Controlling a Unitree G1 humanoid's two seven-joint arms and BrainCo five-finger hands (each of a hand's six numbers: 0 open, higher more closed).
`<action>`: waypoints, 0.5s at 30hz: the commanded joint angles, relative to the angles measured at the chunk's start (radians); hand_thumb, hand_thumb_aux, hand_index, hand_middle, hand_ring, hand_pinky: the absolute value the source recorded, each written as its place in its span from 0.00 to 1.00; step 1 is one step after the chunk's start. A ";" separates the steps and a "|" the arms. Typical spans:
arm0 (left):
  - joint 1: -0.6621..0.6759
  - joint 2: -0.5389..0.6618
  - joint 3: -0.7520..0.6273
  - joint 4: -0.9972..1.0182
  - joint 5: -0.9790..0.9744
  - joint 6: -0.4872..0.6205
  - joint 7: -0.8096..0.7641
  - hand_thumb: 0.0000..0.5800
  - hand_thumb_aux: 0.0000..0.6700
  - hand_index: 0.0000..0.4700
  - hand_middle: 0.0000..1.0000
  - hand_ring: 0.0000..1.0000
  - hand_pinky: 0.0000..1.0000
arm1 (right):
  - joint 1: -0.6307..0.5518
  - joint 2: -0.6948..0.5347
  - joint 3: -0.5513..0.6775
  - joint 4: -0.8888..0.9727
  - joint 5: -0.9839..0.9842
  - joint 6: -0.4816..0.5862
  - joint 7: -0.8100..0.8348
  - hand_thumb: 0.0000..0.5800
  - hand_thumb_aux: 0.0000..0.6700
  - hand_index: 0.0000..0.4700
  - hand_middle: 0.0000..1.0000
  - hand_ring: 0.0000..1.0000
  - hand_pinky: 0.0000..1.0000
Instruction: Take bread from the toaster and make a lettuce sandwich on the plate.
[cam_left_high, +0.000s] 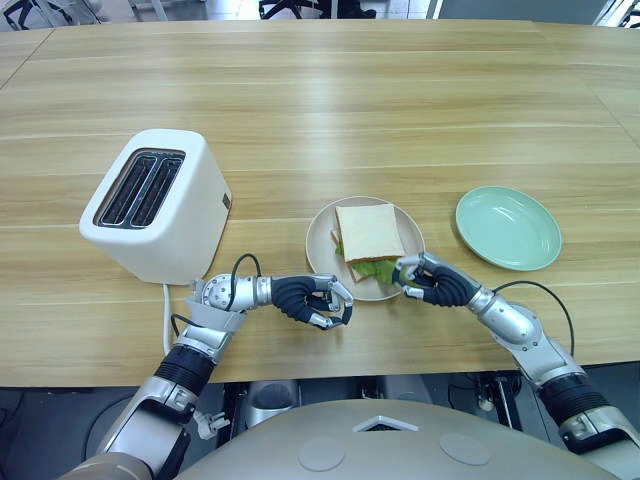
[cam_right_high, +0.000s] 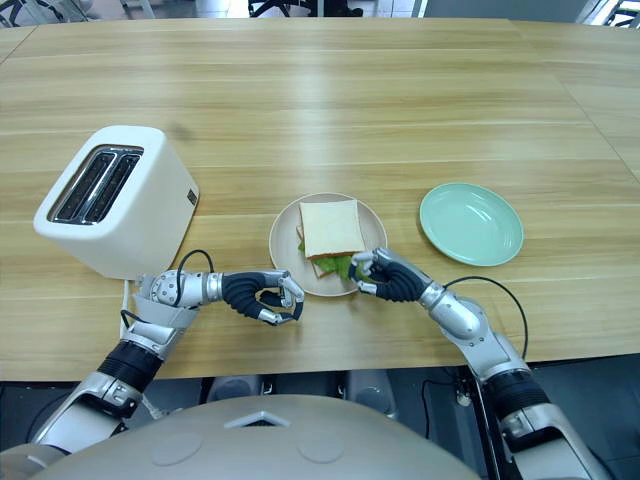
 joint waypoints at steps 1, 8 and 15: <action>0.001 -0.011 -0.030 0.074 0.068 -0.027 0.014 1.00 1.00 0.98 1.00 1.00 1.00 | 0.035 -0.021 0.037 0.017 -0.038 0.023 0.088 1.00 1.00 0.98 1.00 1.00 1.00; -0.014 -0.046 -0.042 0.178 0.130 -0.073 0.055 1.00 1.00 0.98 1.00 1.00 1.00 | 0.054 -0.017 0.044 0.027 -0.059 0.041 0.135 1.00 1.00 0.98 1.00 1.00 1.00; -0.092 -0.088 -0.019 0.371 0.227 -0.122 0.174 1.00 1.00 0.98 1.00 1.00 1.00 | 0.025 0.017 0.027 0.049 -0.107 0.045 0.083 1.00 1.00 0.98 1.00 1.00 1.00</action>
